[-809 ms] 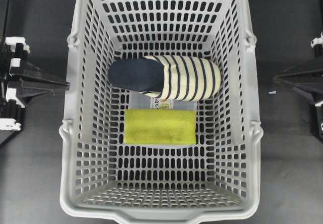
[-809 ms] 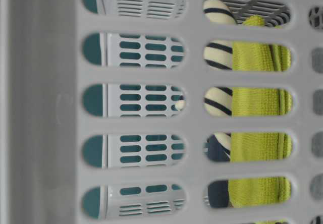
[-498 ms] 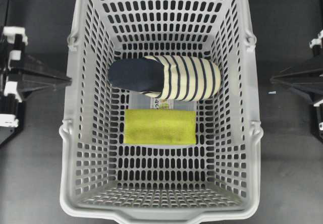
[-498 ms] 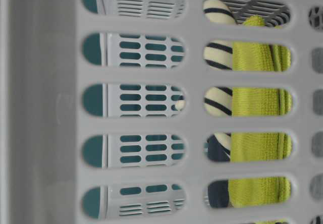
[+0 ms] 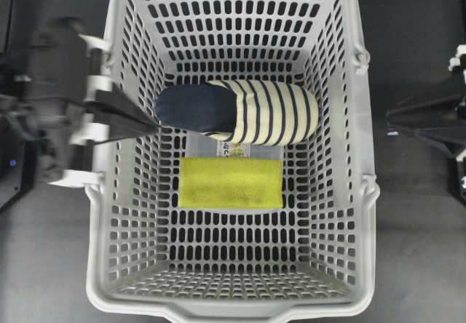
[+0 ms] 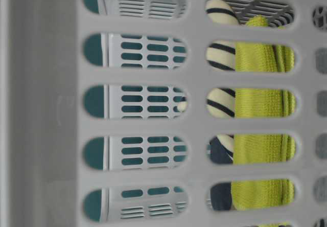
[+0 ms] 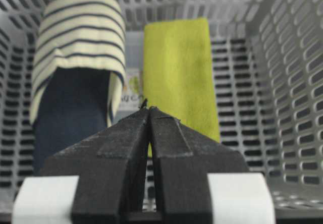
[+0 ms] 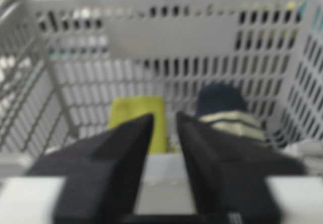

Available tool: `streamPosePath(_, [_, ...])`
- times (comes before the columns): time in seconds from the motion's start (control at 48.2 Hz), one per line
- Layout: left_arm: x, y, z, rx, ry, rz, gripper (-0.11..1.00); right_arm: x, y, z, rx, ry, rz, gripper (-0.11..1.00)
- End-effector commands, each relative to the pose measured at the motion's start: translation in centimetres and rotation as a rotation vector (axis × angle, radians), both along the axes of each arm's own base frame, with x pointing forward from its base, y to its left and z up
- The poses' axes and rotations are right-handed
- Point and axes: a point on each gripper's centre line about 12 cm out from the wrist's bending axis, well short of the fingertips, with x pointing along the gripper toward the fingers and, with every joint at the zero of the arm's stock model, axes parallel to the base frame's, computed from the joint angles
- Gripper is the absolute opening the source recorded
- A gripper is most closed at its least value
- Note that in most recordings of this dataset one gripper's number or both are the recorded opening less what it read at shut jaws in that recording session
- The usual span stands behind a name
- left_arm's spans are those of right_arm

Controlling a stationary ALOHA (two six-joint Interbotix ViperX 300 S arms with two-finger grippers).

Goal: Pick up the yellow cloth from the shopping basket with the left arm.
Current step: 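Move the left gripper from the left side over the basket, then lower the open left gripper onto the yellow-green cloth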

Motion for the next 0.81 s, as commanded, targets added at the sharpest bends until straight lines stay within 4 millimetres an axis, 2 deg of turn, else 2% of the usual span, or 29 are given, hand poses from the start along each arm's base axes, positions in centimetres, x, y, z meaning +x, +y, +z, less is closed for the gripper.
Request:
streamPosePath(0.0, [1.7,-0.1,0.3,0.005,0.057,0.001,0.0,0.1,0.0,1.3,0.007,-0.037,-0.003,0.35])
streamPosePath(0.124, [3.9,-0.3,0.0,0.008,0.135,0.001,0.01,0.1,0.0,1.3,0.029,-0.036,-0.006,0.7])
streamPosePath(0.166, [4.6,-0.3,-0.2,0.008,0.155,0.001,0.04,0.1,0.0,1.3,0.03,-0.032,-0.006,0.78])
streamPosePath(0.207, [5.4,-0.5,-0.4,0.007,0.176,0.0,0.11,0.0,0.0,1.3,0.032,-0.034,-0.006,0.82])
streamPosePath(0.415, [9.5,-2.1,-2.3,0.014,0.291,-0.029,0.7,0.0,0.0,1.3,0.032,-0.04,-0.006,0.79])
streamPosePath(0.498, [11.3,-2.8,-3.8,0.018,0.343,-0.039,0.87,0.0,0.0,1.3,0.032,-0.039,-0.006,0.79])
streamPosePath(0.56, [12.4,-3.3,-4.9,0.022,0.379,-0.047,0.91,0.0,0.0,1.3,0.032,-0.039,-0.006,0.79])
streamPosePath(0.788, [14.7,-3.7,-9.9,0.026,0.505,-0.042,0.88,0.0,0.0,1.5,0.033,-0.057,-0.006,0.79])
